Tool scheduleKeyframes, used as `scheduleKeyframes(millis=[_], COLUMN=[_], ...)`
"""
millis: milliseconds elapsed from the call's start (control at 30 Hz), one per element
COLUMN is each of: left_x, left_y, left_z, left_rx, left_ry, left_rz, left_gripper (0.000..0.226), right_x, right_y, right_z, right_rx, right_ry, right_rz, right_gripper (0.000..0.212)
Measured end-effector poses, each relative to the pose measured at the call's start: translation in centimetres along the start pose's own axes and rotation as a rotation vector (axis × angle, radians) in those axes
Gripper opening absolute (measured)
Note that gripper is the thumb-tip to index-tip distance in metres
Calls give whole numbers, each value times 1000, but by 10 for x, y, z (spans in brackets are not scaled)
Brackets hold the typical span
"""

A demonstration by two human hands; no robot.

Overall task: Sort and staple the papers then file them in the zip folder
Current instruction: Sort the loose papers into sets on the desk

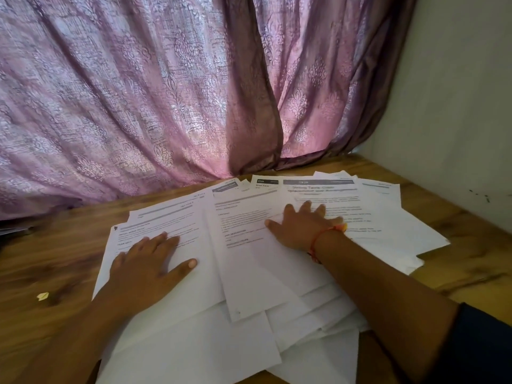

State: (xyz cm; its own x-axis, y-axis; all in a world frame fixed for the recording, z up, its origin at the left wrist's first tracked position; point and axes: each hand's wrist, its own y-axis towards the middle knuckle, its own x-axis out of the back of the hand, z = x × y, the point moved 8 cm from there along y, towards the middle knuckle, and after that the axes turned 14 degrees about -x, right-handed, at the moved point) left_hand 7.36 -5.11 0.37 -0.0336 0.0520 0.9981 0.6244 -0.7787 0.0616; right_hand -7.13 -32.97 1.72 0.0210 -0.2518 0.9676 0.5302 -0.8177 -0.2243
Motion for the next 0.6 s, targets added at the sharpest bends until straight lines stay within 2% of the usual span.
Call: scheduleKeyframes(millis=[233, 367, 467, 600], left_x=[-1, 3, 6, 3], left_y=[0, 0, 1, 3], left_z=[1, -1, -3, -2], left_rx=[9, -6, -32, -55], left_ry=[2, -10, -30, -64], left_rz=[-1, -29, -77, -98], left_gripper=[140, 140, 136, 136], right_x=[-8, 14, 18, 12], right_y=[-21, -4, 11, 8], right_z=[30, 9, -15, -8], right_rx=[166, 73, -74, -15], right_ry=[-10, 28, 32, 49], right_rz=[-37, -117, -86, -39], right_gripper=[85, 86, 91, 91])
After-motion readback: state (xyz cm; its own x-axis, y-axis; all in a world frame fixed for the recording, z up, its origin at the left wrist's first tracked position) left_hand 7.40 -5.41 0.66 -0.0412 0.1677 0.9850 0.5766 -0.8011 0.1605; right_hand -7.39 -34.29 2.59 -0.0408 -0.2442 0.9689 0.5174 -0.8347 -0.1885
